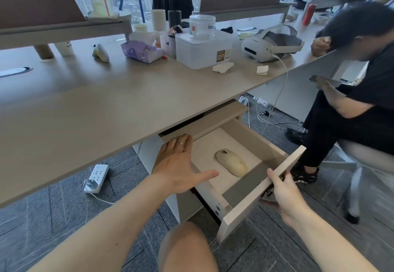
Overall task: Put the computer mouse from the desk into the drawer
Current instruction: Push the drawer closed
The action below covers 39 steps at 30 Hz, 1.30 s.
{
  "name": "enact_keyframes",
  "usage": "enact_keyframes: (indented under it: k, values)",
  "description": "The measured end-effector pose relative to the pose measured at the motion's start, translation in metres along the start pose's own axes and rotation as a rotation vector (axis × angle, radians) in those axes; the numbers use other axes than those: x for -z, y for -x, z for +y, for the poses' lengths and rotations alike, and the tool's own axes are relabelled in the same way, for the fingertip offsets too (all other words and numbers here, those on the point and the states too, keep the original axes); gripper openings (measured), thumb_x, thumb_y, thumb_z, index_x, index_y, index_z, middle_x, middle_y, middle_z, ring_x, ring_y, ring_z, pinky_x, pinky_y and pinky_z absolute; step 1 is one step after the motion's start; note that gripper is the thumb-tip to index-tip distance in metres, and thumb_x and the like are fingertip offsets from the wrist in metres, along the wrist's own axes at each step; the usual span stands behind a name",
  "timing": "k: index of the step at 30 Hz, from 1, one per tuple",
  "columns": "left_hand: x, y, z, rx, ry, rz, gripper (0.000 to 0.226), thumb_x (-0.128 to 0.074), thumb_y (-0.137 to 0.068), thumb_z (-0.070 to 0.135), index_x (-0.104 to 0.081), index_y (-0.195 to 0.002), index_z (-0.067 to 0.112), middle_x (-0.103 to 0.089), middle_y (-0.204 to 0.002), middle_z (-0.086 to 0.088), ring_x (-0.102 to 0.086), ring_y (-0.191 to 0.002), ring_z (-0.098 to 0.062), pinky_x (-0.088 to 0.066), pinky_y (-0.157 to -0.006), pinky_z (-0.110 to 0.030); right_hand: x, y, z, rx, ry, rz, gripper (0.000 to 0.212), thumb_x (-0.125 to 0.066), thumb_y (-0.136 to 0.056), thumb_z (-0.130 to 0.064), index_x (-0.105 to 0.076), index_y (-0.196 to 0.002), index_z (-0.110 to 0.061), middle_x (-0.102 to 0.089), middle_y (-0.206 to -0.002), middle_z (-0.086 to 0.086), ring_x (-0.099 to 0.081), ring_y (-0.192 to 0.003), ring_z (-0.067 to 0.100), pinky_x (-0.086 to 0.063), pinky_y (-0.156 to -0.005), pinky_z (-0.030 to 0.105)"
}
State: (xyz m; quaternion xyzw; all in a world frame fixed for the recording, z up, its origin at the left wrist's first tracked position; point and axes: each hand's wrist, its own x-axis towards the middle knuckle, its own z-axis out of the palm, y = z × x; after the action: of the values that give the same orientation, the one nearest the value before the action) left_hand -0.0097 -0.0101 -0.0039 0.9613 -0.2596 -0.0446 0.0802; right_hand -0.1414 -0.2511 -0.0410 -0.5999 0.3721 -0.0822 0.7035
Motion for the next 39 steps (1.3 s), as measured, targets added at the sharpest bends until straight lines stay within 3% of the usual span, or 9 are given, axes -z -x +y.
enact_keyframes:
  k: [4, 8, 13, 17, 21, 24, 28, 33, 39]
  values:
    - [0.003, 0.002, 0.0, 0.003, 0.041, -0.019, 0.135, -0.029, -0.058, 0.103, -0.001, -0.16, 0.019, -0.002, -0.169, 0.001, -0.001, -0.152, -0.017, -0.009, -0.123, -0.044, -0.011, -0.004, -0.007, -0.008, -0.038, -0.008, 0.022, -0.052, -0.1, -0.029, -0.045, -0.121, -0.029, -0.056, -0.11, -0.004, -0.055, -0.094, 0.015, -0.057, -0.077, 0.061]
    - [0.004, 0.008, -0.002, -0.006, 0.102, -0.034, 0.135, -0.033, -0.058, 0.103, 0.004, -0.16, 0.021, 0.006, -0.169, 0.004, 0.006, -0.153, -0.014, -0.003, -0.124, -0.042, -0.03, -0.013, -0.011, -0.032, -0.056, -0.018, 0.026, -0.054, -0.099, -0.031, -0.044, -0.123, -0.026, -0.055, -0.114, -0.002, -0.053, -0.094, 0.015, -0.058, -0.073, 0.059]
    - [0.0, 0.013, -0.005, -0.044, 0.149, 0.005, 0.135, -0.034, -0.059, 0.103, 0.006, -0.159, 0.022, 0.01, -0.169, 0.006, 0.011, -0.152, -0.011, 0.002, -0.124, -0.038, -0.059, -0.03, -0.019, -0.042, -0.053, -0.017, 0.041, -0.055, -0.098, -0.032, -0.04, -0.135, -0.025, -0.05, -0.127, 0.0, -0.048, -0.113, 0.024, -0.058, -0.071, 0.057]
    - [-0.007, 0.012, -0.01, -0.093, 0.136, 0.081, 0.128, -0.037, -0.065, 0.099, 0.001, -0.16, 0.021, 0.005, -0.169, 0.005, 0.007, -0.152, -0.01, 0.001, -0.124, -0.036, -0.082, -0.048, -0.023, -0.052, -0.066, -0.039, 0.048, -0.055, -0.098, -0.033, -0.036, -0.141, -0.024, -0.046, -0.132, -0.001, -0.045, -0.115, 0.024, -0.056, -0.076, 0.059]
    - [-0.021, 0.004, -0.022, -0.144, 0.102, 0.234, 0.103, -0.052, -0.08, 0.076, -0.016, -0.159, 0.021, -0.015, -0.167, 0.004, -0.01, -0.152, -0.014, -0.013, -0.123, -0.035, -0.104, -0.065, -0.026, -0.075, -0.078, -0.057, 0.064, -0.058, -0.094, -0.039, -0.028, -0.15, -0.03, -0.045, -0.144, 0.0, -0.047, -0.117, 0.026, -0.058, -0.074, 0.06]
    - [-0.026, -0.002, -0.029, -0.16, 0.14, 0.309, 0.083, -0.063, -0.085, 0.053, -0.032, -0.154, 0.02, -0.033, -0.162, 0.005, -0.026, -0.147, -0.013, -0.025, -0.118, -0.036, -0.118, -0.077, -0.031, -0.084, -0.073, -0.094, 0.048, -0.056, -0.096, -0.037, -0.038, -0.139, -0.027, -0.051, -0.139, 0.001, -0.051, -0.119, 0.029, -0.058, -0.072, 0.062]
    - [-0.024, -0.006, -0.035, -0.166, 0.129, 0.348, 0.068, -0.066, -0.088, 0.036, -0.042, -0.15, 0.025, -0.043, -0.156, 0.009, -0.037, -0.141, -0.009, -0.026, -0.111, -0.025, -0.136, -0.089, -0.035, -0.08, -0.098, -0.121, 0.042, -0.056, -0.097, -0.036, -0.041, -0.135, -0.027, -0.051, -0.137, -0.001, -0.049, -0.118, 0.028, -0.058, -0.072, 0.063]
    - [-0.016, -0.01, -0.036, -0.133, 0.167, 0.423, 0.053, -0.068, -0.086, 0.017, -0.06, -0.137, 0.03, -0.059, -0.141, 0.015, -0.055, -0.125, -0.007, -0.042, -0.099, -0.024, -0.153, -0.103, -0.034, -0.102, -0.169, -0.131, 0.05, -0.05, -0.097, -0.043, -0.035, -0.142, -0.027, -0.042, -0.145, 0.003, -0.042, -0.128, 0.036, -0.057, -0.067, 0.065]
    - [-0.012, -0.017, -0.04, -0.122, 0.22, 0.472, 0.056, -0.066, -0.08, -0.003, -0.071, -0.124, 0.032, -0.068, -0.127, 0.019, -0.063, -0.114, -0.002, -0.05, -0.087, -0.019, -0.163, -0.111, -0.041, -0.129, -0.245, -0.171, 0.023, -0.041, -0.099, -0.035, -0.044, -0.117, -0.021, -0.047, -0.126, 0.008, -0.046, -0.117, 0.039, -0.056, -0.069, 0.063]
